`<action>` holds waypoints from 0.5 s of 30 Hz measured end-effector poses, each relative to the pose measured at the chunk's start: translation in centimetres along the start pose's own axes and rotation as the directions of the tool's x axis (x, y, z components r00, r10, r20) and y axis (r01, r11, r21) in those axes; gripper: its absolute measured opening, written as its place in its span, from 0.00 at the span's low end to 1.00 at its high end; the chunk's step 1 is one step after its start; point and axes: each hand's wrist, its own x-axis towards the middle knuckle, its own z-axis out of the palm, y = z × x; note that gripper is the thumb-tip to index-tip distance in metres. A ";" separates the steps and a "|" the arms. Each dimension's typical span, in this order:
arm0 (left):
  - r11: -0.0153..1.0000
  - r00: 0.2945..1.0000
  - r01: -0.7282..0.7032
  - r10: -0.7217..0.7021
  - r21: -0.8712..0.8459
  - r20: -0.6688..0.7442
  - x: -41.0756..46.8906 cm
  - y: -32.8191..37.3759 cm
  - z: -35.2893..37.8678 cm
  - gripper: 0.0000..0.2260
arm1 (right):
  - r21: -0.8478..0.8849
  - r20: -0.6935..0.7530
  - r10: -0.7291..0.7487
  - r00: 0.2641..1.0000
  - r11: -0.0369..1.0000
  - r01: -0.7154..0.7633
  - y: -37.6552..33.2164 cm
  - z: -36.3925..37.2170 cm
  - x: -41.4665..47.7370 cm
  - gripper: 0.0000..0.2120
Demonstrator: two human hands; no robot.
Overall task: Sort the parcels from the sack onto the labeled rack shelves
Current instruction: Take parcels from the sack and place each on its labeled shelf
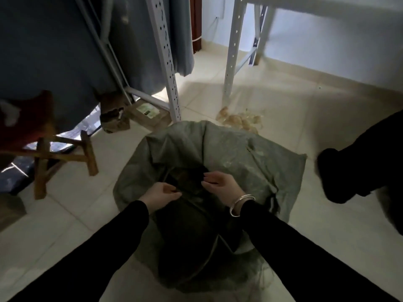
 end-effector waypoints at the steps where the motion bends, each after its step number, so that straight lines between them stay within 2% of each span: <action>1: 1.000 1.000 -0.010 0.010 0.016 -0.012 2.3 -1.7 1.0 0.21 | -0.008 0.009 -0.015 1.000 1.000 0.015 2.2 1.1 1.8 0.18; 6: 0.993 0.986 -0.107 0.114 0.055 -0.125 12.0 -7.6 4.0 0.18 | -0.061 0.010 -0.097 0.995 0.993 0.098 10.8 4.5 9.4 0.22; 9: 0.981 0.991 -0.120 0.127 0.150 -0.040 15.3 -9.1 4.7 0.21 | -0.101 0.021 -0.097 0.995 0.990 0.099 14.2 4.9 11.8 0.24; 11: 0.975 0.993 -0.119 0.120 0.187 0.005 16.7 -9.6 5.1 0.31 | -0.126 0.026 -0.070 0.997 0.989 0.073 15.4 4.8 12.5 0.25; 13: 0.967 0.987 -0.132 0.148 0.217 -0.057 17.9 -9.8 5.5 0.46 | -0.142 0.021 -0.066 0.998 0.988 0.068 16.2 4.9 13.1 0.26; 15: 0.954 0.978 -0.114 0.157 0.278 -0.139 19.0 -9.4 5.9 0.48 | -0.155 0.021 -0.067 0.998 0.985 0.070 16.9 5.1 14.1 0.27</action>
